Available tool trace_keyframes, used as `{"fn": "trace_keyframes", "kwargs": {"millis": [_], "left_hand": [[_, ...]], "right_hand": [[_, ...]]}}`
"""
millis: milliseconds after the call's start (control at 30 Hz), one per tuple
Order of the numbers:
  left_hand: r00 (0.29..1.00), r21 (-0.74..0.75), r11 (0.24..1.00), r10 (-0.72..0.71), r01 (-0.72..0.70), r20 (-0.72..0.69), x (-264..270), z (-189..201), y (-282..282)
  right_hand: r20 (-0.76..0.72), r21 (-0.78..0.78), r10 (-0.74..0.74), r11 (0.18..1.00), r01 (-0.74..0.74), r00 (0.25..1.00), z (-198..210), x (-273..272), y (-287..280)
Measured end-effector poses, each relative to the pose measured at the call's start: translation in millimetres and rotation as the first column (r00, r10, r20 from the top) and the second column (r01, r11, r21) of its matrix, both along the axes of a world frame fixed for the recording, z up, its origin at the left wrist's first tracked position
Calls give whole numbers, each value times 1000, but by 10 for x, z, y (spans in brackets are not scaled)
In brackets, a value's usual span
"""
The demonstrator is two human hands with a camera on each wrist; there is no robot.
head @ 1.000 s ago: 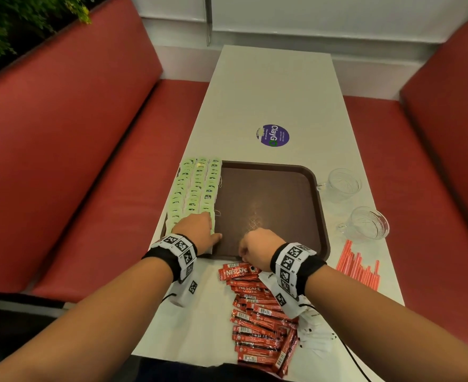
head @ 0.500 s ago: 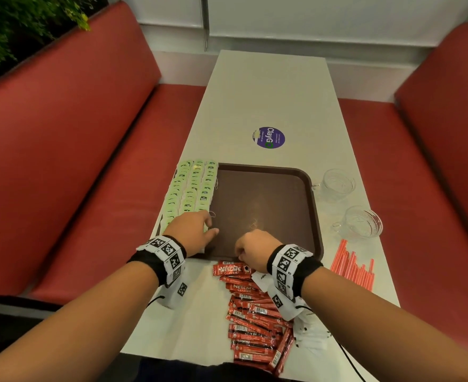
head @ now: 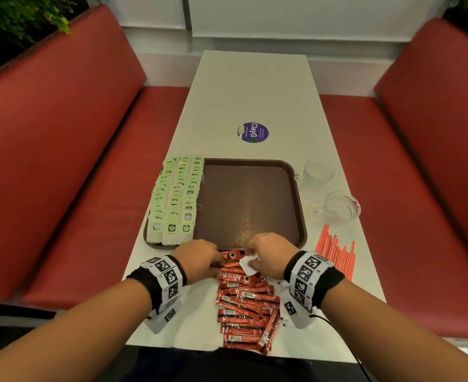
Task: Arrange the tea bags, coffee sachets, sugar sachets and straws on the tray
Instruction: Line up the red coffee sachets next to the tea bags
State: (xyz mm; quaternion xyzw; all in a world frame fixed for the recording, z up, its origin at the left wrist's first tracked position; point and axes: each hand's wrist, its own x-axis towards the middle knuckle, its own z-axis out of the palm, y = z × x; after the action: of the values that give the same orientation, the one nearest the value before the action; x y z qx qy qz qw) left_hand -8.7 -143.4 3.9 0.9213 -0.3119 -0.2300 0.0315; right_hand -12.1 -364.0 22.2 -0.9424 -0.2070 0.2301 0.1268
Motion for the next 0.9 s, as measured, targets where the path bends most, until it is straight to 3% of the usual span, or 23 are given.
{"fn": "trace_keyframes", "kwargs": {"millis": [133,367,567,700,900], "left_hand": [[995,-30,999,15,-12,97,21,86,43],[974,-311,949,107,-42,198,-46,286,-41],[973,-149,968,217,-203,83,-96,150,-116],[981,-58,980,189,-191,-42,-159,0,-157],[984,-67,982,171,-174,-54,-148,-39,-185]], "right_hand": [[4,17,11,1000,-11,1000,28,-53,-9],[31,186,-36,982,29,999,74,-143,108],[-12,77,-112,991,113,994,3,-207,13],[-49,170,-217,960,222,975,-33,-244,-51],[-11,282,-253,927,246,967,-108,-236,-45]]}}
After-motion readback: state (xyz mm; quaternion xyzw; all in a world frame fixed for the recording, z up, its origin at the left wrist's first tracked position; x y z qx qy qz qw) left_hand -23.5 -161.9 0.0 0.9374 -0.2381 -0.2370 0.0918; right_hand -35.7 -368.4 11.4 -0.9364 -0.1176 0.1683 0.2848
